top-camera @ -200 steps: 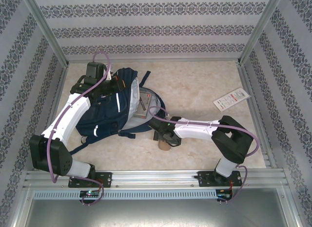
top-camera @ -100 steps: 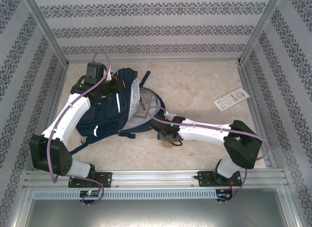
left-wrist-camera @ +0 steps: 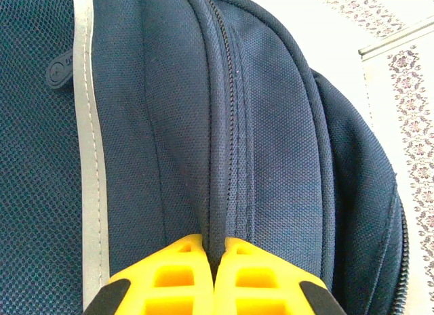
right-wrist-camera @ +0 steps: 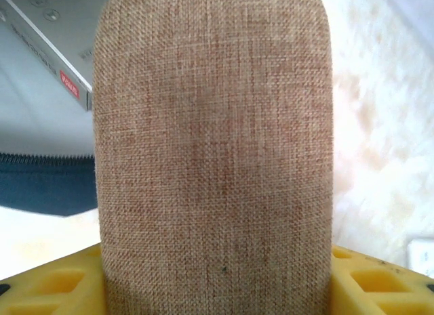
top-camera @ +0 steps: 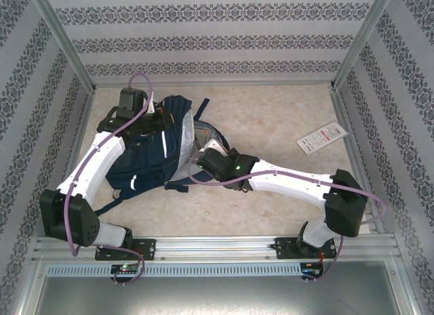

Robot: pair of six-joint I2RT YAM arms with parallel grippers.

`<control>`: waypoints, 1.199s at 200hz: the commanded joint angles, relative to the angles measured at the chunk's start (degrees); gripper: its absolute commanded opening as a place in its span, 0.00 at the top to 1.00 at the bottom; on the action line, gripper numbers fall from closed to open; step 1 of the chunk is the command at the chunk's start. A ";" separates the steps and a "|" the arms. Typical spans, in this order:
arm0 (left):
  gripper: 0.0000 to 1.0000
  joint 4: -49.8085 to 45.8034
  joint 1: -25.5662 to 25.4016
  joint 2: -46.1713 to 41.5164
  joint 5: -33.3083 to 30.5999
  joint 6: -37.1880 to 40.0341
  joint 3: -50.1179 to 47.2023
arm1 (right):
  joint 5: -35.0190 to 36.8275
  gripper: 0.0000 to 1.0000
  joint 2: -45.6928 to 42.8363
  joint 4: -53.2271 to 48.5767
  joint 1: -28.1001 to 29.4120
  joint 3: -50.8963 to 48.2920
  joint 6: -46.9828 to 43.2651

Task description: Pack the student bag

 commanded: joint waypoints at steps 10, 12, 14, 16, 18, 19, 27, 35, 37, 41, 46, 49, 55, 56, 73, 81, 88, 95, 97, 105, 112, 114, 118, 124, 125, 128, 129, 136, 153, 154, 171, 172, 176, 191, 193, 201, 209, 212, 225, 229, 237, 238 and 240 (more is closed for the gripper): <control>1.00 0.00 0.81 -4.10 1.46 1.89 -0.20 | 4.81 0.44 5.18 8.05 0.46 2.65 -21.59; 1.00 -0.18 0.85 -4.23 1.46 1.96 -0.22 | 4.81 0.44 5.46 8.35 0.43 2.69 -22.23; 1.00 -0.29 0.83 -4.29 1.48 2.02 -0.18 | 4.77 0.44 5.77 8.58 0.45 2.76 -22.79; 1.00 -0.34 0.79 -4.41 1.46 2.05 -0.21 | 4.76 0.44 6.12 8.79 0.41 2.85 -23.48; 1.00 -0.44 0.80 -4.48 1.44 2.06 -0.22 | 4.77 0.44 6.40 8.95 0.46 2.91 -24.09; 1.00 -0.53 0.78 -4.54 1.42 2.11 -0.27 | 4.79 0.44 6.61 9.08 0.47 2.94 -24.37; 1.00 -0.94 0.77 -4.89 1.48 2.12 -0.37 | 5.26 0.44 7.92 9.89 0.48 3.05 -26.72; 1.00 -1.06 0.77 -5.37 1.59 1.96 -0.62 | 6.35 0.44 9.22 11.15 0.54 2.69 -29.41; 1.00 -1.01 0.77 -5.38 1.73 1.91 -0.72 | 6.51 0.44 9.51 11.56 0.56 2.54 -30.19; 1.00 -0.86 0.77 -5.55 2.09 1.67 -0.85 | 6.81 0.44 10.01 12.48 0.57 2.17 -31.58; 1.00 -0.53 0.77 -5.74 2.61 1.19 -1.20 | 7.14 0.44 10.63 13.67 0.69 1.65 -33.36; 1.00 -0.29 0.77 -5.86 2.99 0.92 -1.35 | 7.39 0.44 11.02 14.47 0.74 1.45 -34.37; 1.00 0.01 0.83 -6.00 3.61 0.48 -1.73 | 7.80 0.44 11.72 15.70 0.88 1.38 -35.94; 1.00 0.09 0.84 -6.05 3.69 0.39 -1.81 | 7.84 0.44 11.86 15.84 0.90 1.42 -36.18; 1.00 0.31 0.77 -6.05 4.50 0.05 -2.33 | 7.43 0.44 13.54 16.74 1.80 2.99 -38.87; 1.00 0.26 0.81 -6.09 4.41 0.18 -2.57 | 7.50 0.44 14.42 17.46 2.56 3.84 -40.14; 1.00 0.10 0.79 -6.10 4.38 0.35 -2.68 | 7.43 0.44 15.08 18.09 3.35 4.54 -41.51; 1.00 0.00 0.79 -6.01 4.41 0.55 -2.61 | 7.44 0.44 15.90 18.73 4.12 5.09 -42.92; 1.00 -0.03 0.82 -6.00 4.46 0.61 -2.60 | 7.45 0.44 16.16 18.88 4.34 5.18 -43.34; 1.00 -0.22 0.78 -5.94 4.59 0.94 -2.42 | 7.52 0.43 17.05 19.44 5.12 5.62 -44.68; 1.00 -0.48 0.81 -5.81 4.61 1.23 -2.26 | 7.48 0.43 17.73 19.73 5.73 6.02 -45.33; 1.00 -0.52 0.78 -5.71 4.64 1.33 -2.18 | 7.46 0.43 17.92 19.86 5.86 6.08 -45.42; 1.00 -0.61 0.77 -5.61 4.68 1.44 -2.12 | 7.29 0.43 18.17 19.87 6.14 6.33 -45.50; 1.00 -0.77 0.78 -5.48 4.81 1.62 -1.98 | 6.94 0.43 18.55 19.82 6.51 6.69 -45.48; 1.00 -0.78 0.78 -5.43 4.82 1.62 -1.98 | 6.93 0.43 18.62 19.83 6.62 6.76 -45.48; 1.00 -0.79 0.77 -5.39 4.89 1.70 -1.94 | 6.82 0.43 18.74 19.82 6.84 6.94 -45.53; 1.00 -0.84 0.77 -5.35 4.90 1.71 -1.96 | 6.78 0.43 18.80 19.88 6.91 7.02 -45.50; 1.00 -0.97 0.84 -5.17 5.00 1.86 -1.89 | 6.56 0.43 19.15 19.84 7.39 7.67 -45.50; 1.00 -0.97 0.82 -4.87 5.36 1.89 -1.87 | 5.39 0.43 19.79 19.68 8.81 9.36 -45.89; 1.00 -0.97 0.80 -4.87 5.31 1.89 -1.88 | 5.36 0.43 19.85 19.72 8.91 9.46 -46.08; 1.00 -0.72 0.80 -4.77 5.30 1.81 -1.98 | 5.19 0.42 20.85 20.29 10.28 10.97 -47.61; 1.00 -0.72 0.78 -4.77 5.28 1.85 -1.94 | 5.17 0.42 20.86 20.42 10.34 11.05 -47.69; 1.00 -0.79 0.77 -4.73 5.29 1.89 -1.98 | 5.05 0.42 20.97 20.52 10.54 11.32 -47.97; 1.00 -0.86 0.84 -4.55 5.25 2.02 -1.98 | 4.74 0.42 21.04 19.73 10.85 12.78 -47.81; 1.00 -0.88 0.79 -4.52 5.26 2.05 -1.94 | 4.68 0.42 21.05 19.55 10.94 12.98 -47.73; 1.00 -0.97 0.77 -4.55 5.00 2.13 -1.98 | 3.79 0.42 20.68 18.80 11.06 13.45 -47.36; 1.00 -0.95 0.77 -4.51 4.70 2.20 -2.03 | 3.37 0.41 20.38 18.27 11.19 13.74 -47.39; 1.00 -0.97 0.77 -4.57 4.67 2.28 -2.06 | 3.47 0.40 20.35 18.15 11.25 13.77 -47.53; 1.00 -1.06 0.78 -4.51 4.13 2.48 -2.07 | 3.68 0.39 20.18 17.67 11.31 13.77 -48.01; 1.00 -1.06 0.78 -4.60 3.99 2.57 -2.07 | 3.81 0.39 20.05 17.68 11.32 13.62 -48.04; 1.00 -1.14 0.84 -4.60 3.42 2.72 -2.07 | 3.59 0.39 19.79 16.96 11.21 13.47 -47.70; 1.00 -1.19 0.80 -4.60 3.37 2.74 -2.07 | 3.59 0.39 19.72 16.86 11.21 13.45 -47.73; 1.00 -1.22 0.78 -4.60 3.23 2.83 -2.05 | 3.58 0.39 19.56 16.70 11.23 13.34 -47.56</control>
